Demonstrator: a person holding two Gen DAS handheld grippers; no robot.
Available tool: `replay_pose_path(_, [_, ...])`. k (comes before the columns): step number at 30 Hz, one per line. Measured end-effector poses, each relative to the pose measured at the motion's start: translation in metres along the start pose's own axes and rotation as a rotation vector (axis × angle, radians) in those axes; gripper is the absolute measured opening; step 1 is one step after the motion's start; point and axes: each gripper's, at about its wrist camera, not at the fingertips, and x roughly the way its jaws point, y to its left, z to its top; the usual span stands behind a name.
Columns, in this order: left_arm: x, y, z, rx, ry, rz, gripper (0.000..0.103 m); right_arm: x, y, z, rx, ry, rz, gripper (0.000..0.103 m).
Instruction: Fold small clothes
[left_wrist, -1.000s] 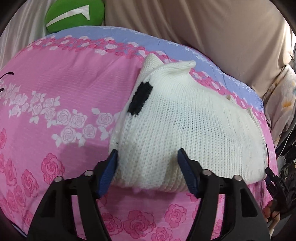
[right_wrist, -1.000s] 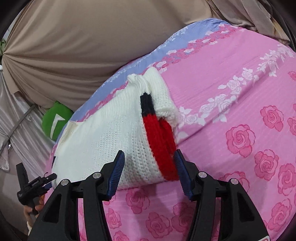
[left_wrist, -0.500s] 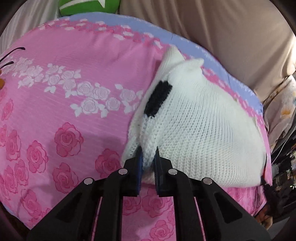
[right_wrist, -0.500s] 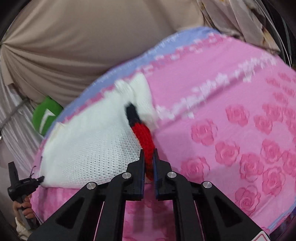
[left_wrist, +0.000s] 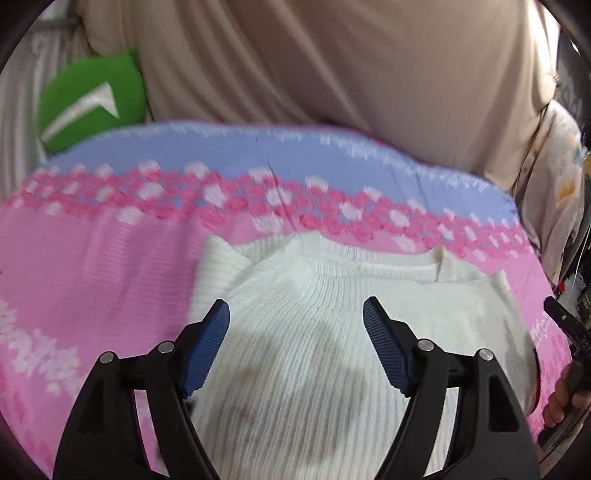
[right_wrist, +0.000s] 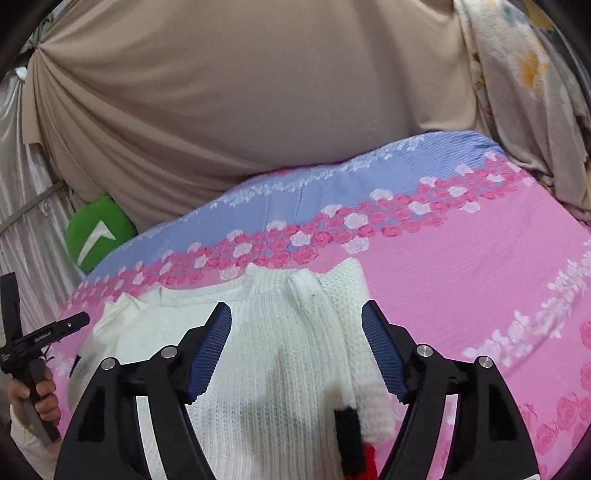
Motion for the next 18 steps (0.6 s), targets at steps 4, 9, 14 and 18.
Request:
replay_pose_path(4, [0.043, 0.01, 0.005, -0.025, 0.079, 0.0, 0.054, 0.051, 0.006, -0.004, -0.03, 0.116, -0.038, 0.061])
replay_pose_path(9, [0.028, 0.023, 0.021, -0.073, -0.002, -0.007, 0.0, 0.017, 0.004, 0.013, 0.028, -0.065, 0.074, 0.008])
replay_pose_path(14, [0.019, 0.025, 0.043, -0.041, -0.092, 0.069, 0.0, 0.019, -0.009, 0.028, 0.046, -0.118, 0.012, 0.008])
replay_pose_path(18, [0.031, 0.03, 0.032, -0.055, -0.007, -0.019, 0.001, 0.064, -0.025, 0.01, 0.101, 0.063, -0.022, 0.008])
